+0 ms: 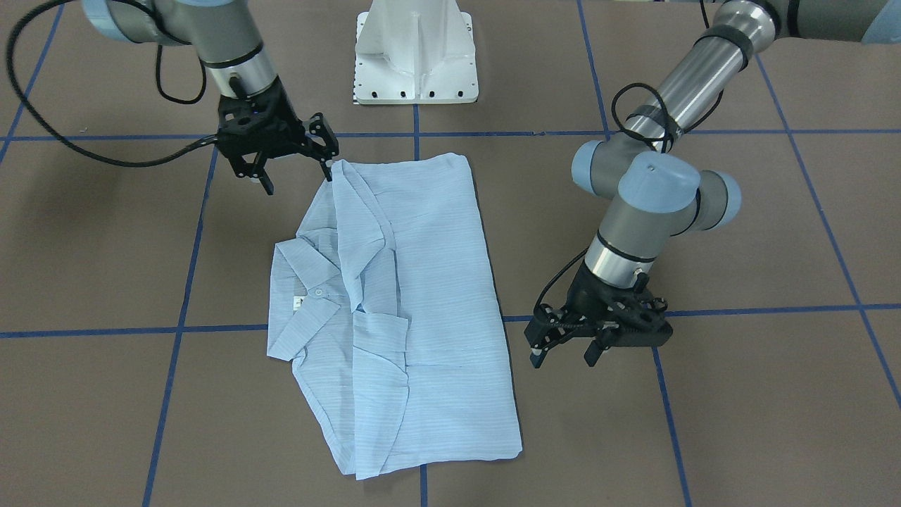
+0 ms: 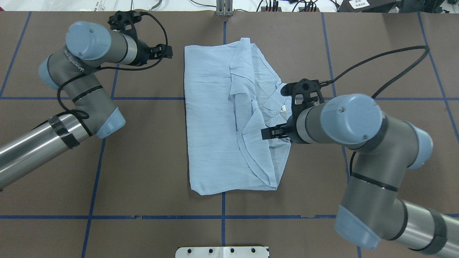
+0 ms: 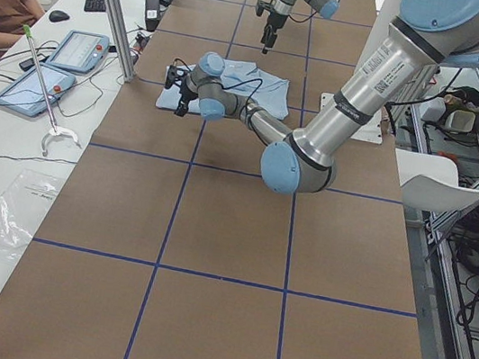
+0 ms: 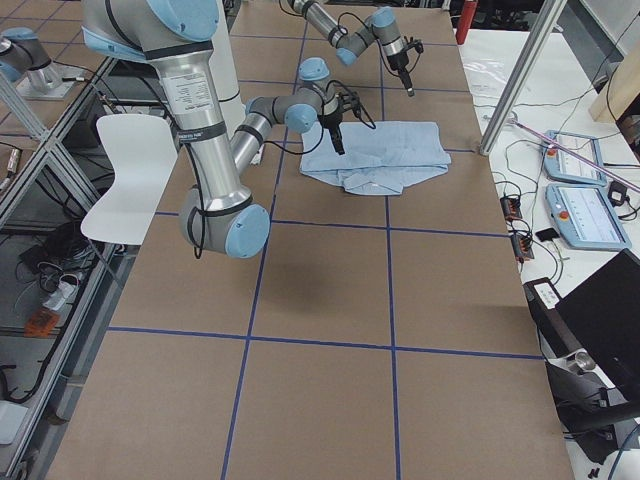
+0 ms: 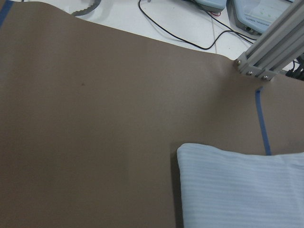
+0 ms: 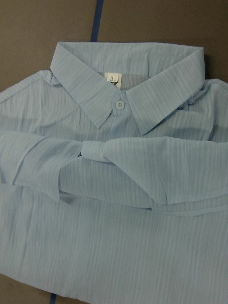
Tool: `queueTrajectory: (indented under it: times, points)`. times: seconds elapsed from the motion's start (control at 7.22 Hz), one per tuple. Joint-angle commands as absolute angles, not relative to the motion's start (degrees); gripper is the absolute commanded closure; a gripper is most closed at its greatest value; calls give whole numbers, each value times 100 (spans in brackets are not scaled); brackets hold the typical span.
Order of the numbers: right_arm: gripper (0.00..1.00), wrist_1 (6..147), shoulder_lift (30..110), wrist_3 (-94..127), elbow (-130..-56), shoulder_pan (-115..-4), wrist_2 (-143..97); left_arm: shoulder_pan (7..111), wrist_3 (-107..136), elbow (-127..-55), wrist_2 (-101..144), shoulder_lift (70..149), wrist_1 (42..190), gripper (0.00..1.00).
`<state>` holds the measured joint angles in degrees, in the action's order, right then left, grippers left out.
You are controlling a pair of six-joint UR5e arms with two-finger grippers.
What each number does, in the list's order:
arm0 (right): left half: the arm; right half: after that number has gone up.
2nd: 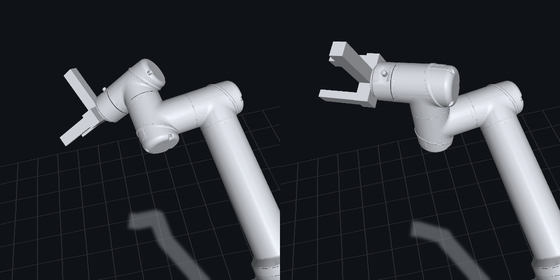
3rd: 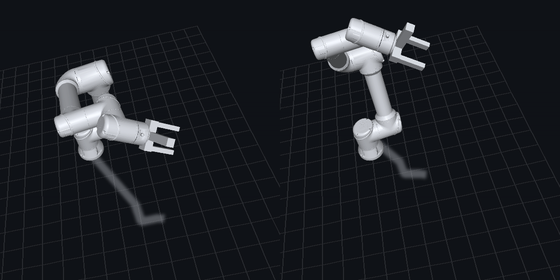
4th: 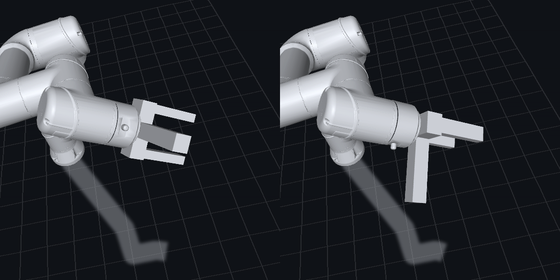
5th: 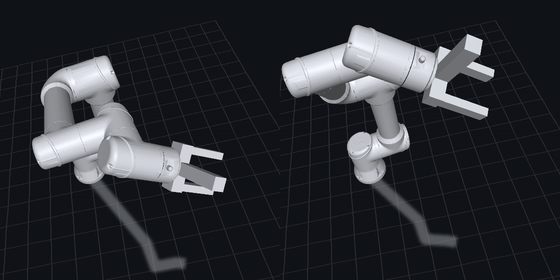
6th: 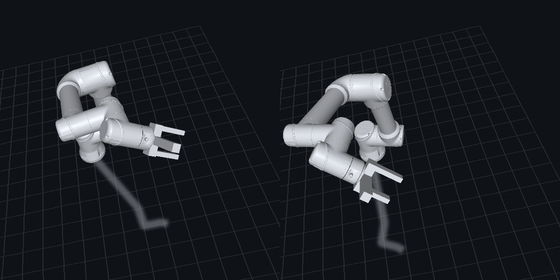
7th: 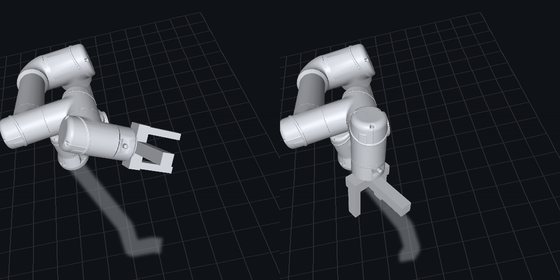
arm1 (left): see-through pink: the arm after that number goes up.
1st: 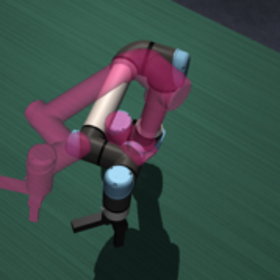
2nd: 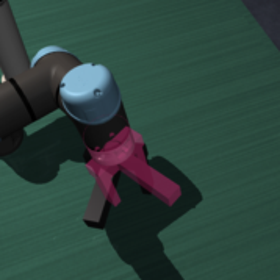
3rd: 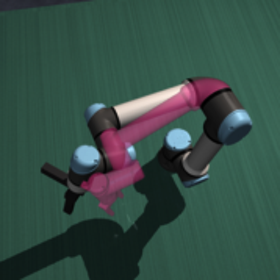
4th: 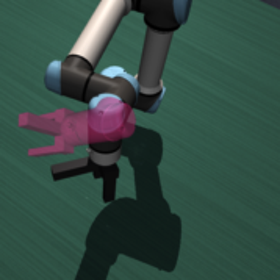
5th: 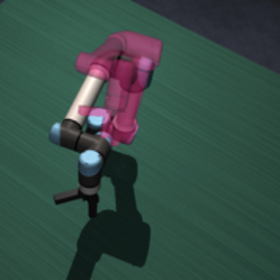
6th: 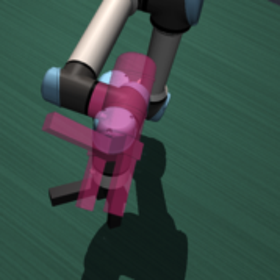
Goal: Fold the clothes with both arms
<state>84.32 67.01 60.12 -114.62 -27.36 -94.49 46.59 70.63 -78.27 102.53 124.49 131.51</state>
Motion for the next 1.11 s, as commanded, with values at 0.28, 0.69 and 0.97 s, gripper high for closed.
queueTrajectory:
  times: [0.28,0.69,0.97]
  points:
    - [0,8534,6381,5327,-10716,-1593,-8044,4597,7075,-8693,10477,11962,12691,0]
    - [0,8534,6398,5142,-10522,-1407,-8033,4500,7075,-8640,10468,11962,12762,0]
    - [0,8543,6416,5098,-10503,-1406,-8033,4430,7093,-8605,10459,11962,12770,0]
